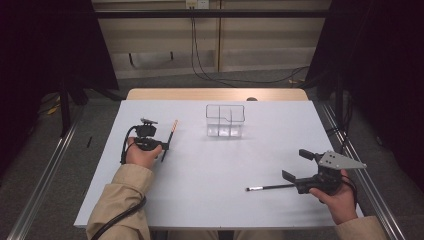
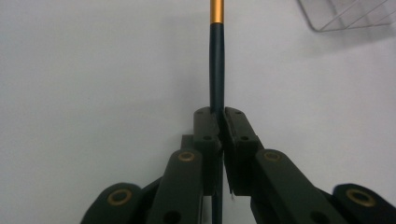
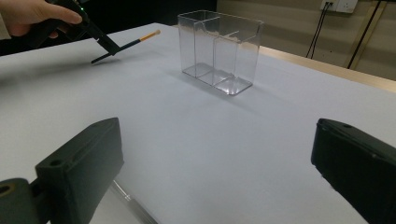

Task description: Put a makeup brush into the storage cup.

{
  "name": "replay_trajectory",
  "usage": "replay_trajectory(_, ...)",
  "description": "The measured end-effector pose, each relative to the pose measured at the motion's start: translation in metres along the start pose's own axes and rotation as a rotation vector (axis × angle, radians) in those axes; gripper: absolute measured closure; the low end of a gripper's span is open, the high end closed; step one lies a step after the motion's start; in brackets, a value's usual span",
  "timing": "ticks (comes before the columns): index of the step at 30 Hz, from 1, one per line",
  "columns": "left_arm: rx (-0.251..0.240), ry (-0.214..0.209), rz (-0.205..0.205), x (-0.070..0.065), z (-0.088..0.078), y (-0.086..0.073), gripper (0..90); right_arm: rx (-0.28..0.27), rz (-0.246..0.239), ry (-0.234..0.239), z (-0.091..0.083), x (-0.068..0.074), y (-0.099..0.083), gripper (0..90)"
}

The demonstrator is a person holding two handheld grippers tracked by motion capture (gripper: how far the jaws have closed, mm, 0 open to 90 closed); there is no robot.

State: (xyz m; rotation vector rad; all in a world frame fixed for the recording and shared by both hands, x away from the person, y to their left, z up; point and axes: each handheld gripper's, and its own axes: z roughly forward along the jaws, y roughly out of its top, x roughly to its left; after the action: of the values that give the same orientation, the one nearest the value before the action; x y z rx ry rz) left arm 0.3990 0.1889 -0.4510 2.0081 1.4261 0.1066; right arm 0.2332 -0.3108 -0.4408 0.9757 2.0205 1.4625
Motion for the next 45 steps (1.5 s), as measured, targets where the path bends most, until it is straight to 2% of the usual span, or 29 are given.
replay_trajectory(3, -0.053, -0.023, 0.011, -0.001, -0.006, -0.003, 84.9, -0.001, 0.0, 0.001, 0.0, 0.0, 0.0, 1.6)
replay_trajectory(4, -0.072, -0.034, 0.003, -0.001, -0.008, -0.004, 84.9, 0.001, -0.002, 0.0, 0.0, 0.001, 0.0, 1.6)
replay_trajectory(5, -0.072, -0.034, 0.003, -0.001, -0.008, -0.004, 84.9, 0.001, -0.002, 0.0, 0.0, 0.001, 0.0, 1.6)
replay_trajectory(6, -0.108, -0.052, 0.005, -0.001, -0.011, -0.005, 84.9, 0.001, -0.002, 0.0, 0.0, 0.001, 0.0, 1.6)
replay_trajectory(7, -0.108, -0.052, 0.005, -0.001, -0.011, -0.005, 84.9, 0.001, -0.002, 0.0, 0.0, 0.001, 0.0, 1.6)
replay_trajectory(8, -0.139, -0.066, 0.003, -0.002, -0.015, -0.007, 84.9, 0.0, -0.001, -0.001, 0.001, 0.001, 0.0, 1.6)
replay_trajectory(18, -0.287, -0.171, 0.058, -0.015, -0.024, -0.02, 84.8, 0.005, -0.004, 0.002, 0.003, 0.002, 0.0, 1.6)
replay_trajectory(19, -0.287, -0.171, 0.058, -0.015, -0.024, -0.02, 84.8, 0.005, -0.004, 0.002, 0.003, 0.002, 0.0, 1.6)
replay_trajectory(20, -0.301, -0.2, 0.056, -0.019, -0.025, -0.022, 84.8, 0.008, -0.001, 0.003, 0.004, 0.003, 0.0, 1.6)
replay_trajectory(21, -0.304, -0.211, 0.066, -0.021, -0.026, -0.023, 84.8, 0.008, -0.001, 0.004, 0.004, 0.003, 0.0, 1.6)
replay_trajectory(23, -0.309, -0.217, 0.073, -0.024, -0.026, -0.024, 84.8, 0.01, -0.001, 0.007, 0.005, 0.003, 0.0, 1.6)
replay_trajectory(26, -0.326, -0.274, 0.079, -0.032, -0.024, -0.028, 84.8, 0.011, 0.001, 0.011, 0.007, 0.004, 0.0, 1.5)
replay_trajectory(33, -0.341, -0.317, 0.107, -0.041, -0.02, -0.033, 84.8, 0.017, -0.005, 0.018, 0.012, 0.007, 0.001, 1.5)
replay_trajectory(34, -0.353, -0.339, 0.114, -0.045, -0.019, -0.035, 84.8, 0.015, 0.0, 0.018, 0.014, 0.007, 0.002, 1.5)
replay_trajectory(38, -0.365, -0.354, 0.138, -0.049, -0.021, -0.034, 84.8, 0.017, 0.001, 0.018, 0.015, 0.007, 0.002, 1.5)
replay_trajectory(39, -0.382, -0.369, 0.144, -0.052, -0.022, -0.034, 84.8, 0.017, 0.002, 0.019, 0.016, 0.007, 0.002, 1.5)
replay_trajectory(44, -0.402, -0.402, 0.154, -0.058, -0.024, -0.034, 84.8, 0.015, 0.004, 0.019, 0.016, 0.007, 0.002, 1.5)
replay_trajectory(45, -0.408, -0.407, 0.167, -0.061, -0.024, -0.034, 84.8, 0.015, 0.004, 0.019, 0.017, 0.007, 0.002, 1.5)
